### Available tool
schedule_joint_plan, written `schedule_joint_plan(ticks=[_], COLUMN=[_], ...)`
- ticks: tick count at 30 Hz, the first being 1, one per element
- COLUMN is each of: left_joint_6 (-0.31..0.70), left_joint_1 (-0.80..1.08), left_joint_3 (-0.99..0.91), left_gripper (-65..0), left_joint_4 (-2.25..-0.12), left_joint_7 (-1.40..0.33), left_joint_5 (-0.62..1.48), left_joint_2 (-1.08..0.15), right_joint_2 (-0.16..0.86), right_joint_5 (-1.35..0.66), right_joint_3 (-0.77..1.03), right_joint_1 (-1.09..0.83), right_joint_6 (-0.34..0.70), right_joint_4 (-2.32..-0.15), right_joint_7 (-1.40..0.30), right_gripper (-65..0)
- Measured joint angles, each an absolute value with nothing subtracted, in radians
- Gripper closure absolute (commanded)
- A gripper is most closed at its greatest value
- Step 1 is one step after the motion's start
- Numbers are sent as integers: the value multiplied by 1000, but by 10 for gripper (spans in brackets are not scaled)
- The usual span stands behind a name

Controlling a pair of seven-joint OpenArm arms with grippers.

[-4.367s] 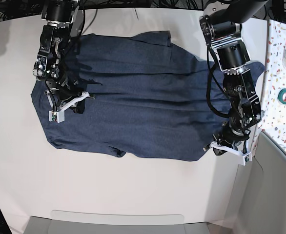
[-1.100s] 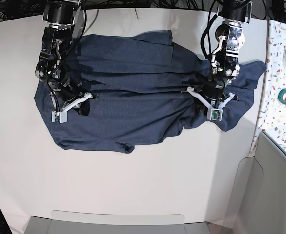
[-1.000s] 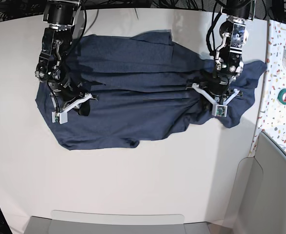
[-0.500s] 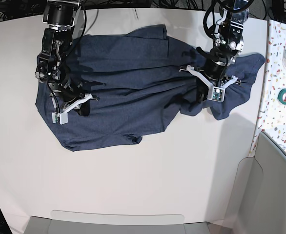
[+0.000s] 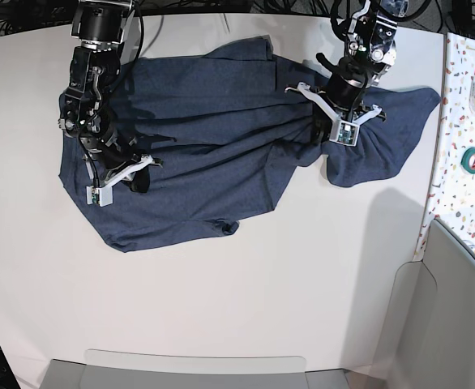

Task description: Layout the t-shirt on the table in an organized manner, then fold the t-shirt properly

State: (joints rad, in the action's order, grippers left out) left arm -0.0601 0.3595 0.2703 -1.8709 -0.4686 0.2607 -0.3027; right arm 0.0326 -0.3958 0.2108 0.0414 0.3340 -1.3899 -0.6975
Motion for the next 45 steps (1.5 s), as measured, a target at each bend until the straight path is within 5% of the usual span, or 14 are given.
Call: schedule_joint_plan(ticks=[6, 16, 21, 24, 29, 45], left_joint_6=[-70, -76, -51, -60, -61, 96], left_joint_1=[359, 336, 178, 81, -66, 13], left_joint_3=[264, 82, 89, 89, 126, 39], left_gripper=[-286, -270, -115, -44, -43, -42], left_joint_4=[-1942, -2067, -2027, -1986, -1921, -1834], left_joint_7=[-609, -611, -619, -776, -863, -1001], left_joint_5=[261, 253, 272, 265, 257, 266], left_joint_2=[-302, -297, -290, -289, -237, -151], right_joint_2=[33, 31, 35, 32, 33, 32], right_joint_5=[-396, -396, -412, -420, -423, -419], right_joint_3=[211, 211, 208, 208, 208, 208], right_joint_1=[41, 42, 42, 45, 47, 47], right_joint_6=[334, 334, 343, 344, 349, 349], right_joint_4=[-1390, -1385, -1353, -1329, -1319, -1320], right_joint_7=[-698, -694, -645, -614, -604, -604], right_gripper=[0, 0, 0, 0, 0, 0])
